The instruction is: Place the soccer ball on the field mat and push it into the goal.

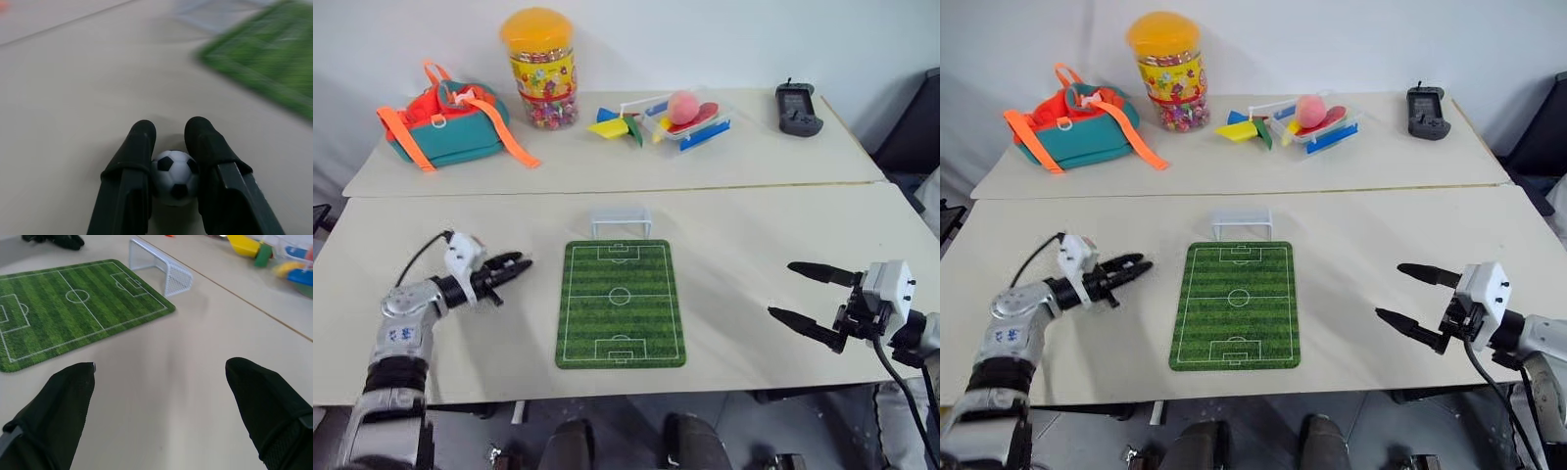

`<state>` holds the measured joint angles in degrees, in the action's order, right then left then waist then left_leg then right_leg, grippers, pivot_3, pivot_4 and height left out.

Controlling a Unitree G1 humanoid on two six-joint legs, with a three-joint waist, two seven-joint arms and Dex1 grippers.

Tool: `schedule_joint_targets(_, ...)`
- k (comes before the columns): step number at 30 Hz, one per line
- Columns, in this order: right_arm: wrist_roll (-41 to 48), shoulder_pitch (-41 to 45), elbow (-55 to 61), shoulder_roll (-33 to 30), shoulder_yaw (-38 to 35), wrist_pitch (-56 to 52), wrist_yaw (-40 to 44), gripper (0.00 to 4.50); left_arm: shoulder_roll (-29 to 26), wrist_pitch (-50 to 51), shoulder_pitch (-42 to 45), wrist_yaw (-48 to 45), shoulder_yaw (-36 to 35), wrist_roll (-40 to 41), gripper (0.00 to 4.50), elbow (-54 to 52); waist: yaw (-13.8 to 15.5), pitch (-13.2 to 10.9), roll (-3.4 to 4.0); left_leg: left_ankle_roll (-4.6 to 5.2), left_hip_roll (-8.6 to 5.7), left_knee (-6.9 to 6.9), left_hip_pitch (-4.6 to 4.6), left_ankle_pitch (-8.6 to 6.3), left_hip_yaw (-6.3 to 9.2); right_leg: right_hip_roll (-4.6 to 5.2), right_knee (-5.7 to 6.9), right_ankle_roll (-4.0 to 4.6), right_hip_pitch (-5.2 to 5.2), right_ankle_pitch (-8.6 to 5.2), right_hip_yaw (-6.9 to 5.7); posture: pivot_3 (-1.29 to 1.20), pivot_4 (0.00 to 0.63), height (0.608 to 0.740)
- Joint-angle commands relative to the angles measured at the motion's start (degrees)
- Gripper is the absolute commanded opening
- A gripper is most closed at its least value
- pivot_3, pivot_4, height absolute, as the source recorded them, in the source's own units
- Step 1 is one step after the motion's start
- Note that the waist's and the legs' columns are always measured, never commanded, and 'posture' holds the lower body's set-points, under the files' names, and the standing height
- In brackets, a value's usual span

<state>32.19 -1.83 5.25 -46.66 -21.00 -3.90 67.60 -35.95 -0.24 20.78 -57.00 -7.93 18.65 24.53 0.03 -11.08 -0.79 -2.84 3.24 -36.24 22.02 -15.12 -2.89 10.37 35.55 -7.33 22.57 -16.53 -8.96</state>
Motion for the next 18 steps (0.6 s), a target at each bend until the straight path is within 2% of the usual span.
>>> schedule_joint_targets(1, 2.0, 1.04, 0.25, -1.04, -1.9, 0.26, 2.25, 4.5, -0.68, 6.75, -4.6, -3.39, 2.62, 4.09, 0.86, -16.72, 0.37, -0.02, -0.03, 0.01, 0.0, -0.01, 0.03, -0.01, 0.01, 0.0, -0.02, 0.0, 0.0, 0.0, -0.01, 0.0, 0.15, 0.74)
schedule_joint_targets(5, 4.02, 1.04, -0.52, -1.02, -2.31, 1.05, 6.84, 4.5, 1.14, 11.4, -7.48, -3.1, 8.78, 4.25, 0.86, -30.64, 1.2, -0.02, -0.03, 0.09, 0.0, -0.05, 0.06, -0.06, 0.0, -0.01, -0.18, -0.01, -0.01, 0.0, 0.0, 0.0, 0.15, 0.74)
schedule_joint_targets(8, 3.74, 0.85, -0.63, -0.84, -2.11, 1.72, 8.16, 4.5, 2.98, 12.94, -6.99, -1.55, 10.85, 4.23, 0.86, -34.74, 1.43, -0.02, -0.02, 0.13, 0.0, -0.17, 0.12, -0.09, -0.03, -0.03, -0.48, -0.03, -0.03, 0.02, 0.02, 0.0, 0.15, 0.74)
schedule_joint_targets(10, 2.81, -0.41, -0.84, -0.97, -1.58, 2.29, 9.32, 4.5, 4.66, 14.24, -5.99, -0.94, 14.66, 2.69, 0.86, -37.1, 1.43, -0.02, -0.02, 0.14, 0.01, -0.19, 0.12, -0.09, -0.04, -0.04, -0.5, -0.03, -0.03, 0.05, 0.03, 0.0, 0.15, 0.74)
schedule_joint_targets(18, 0.96, -4.24, 0.21, 0.32, -1.38, 3.8, 8.55, 4.5, 5.15, 7.36, -7.37, -1.08, 24.16, -7.37, 0.86, -33.72, 1.37, -0.02, -0.01, 0.14, 0.05, -0.23, 0.1, -0.1, -0.08, -0.08, -0.52, -0.01, -0.02, 0.09, 0.05, 0.0, 0.15, 0.74)
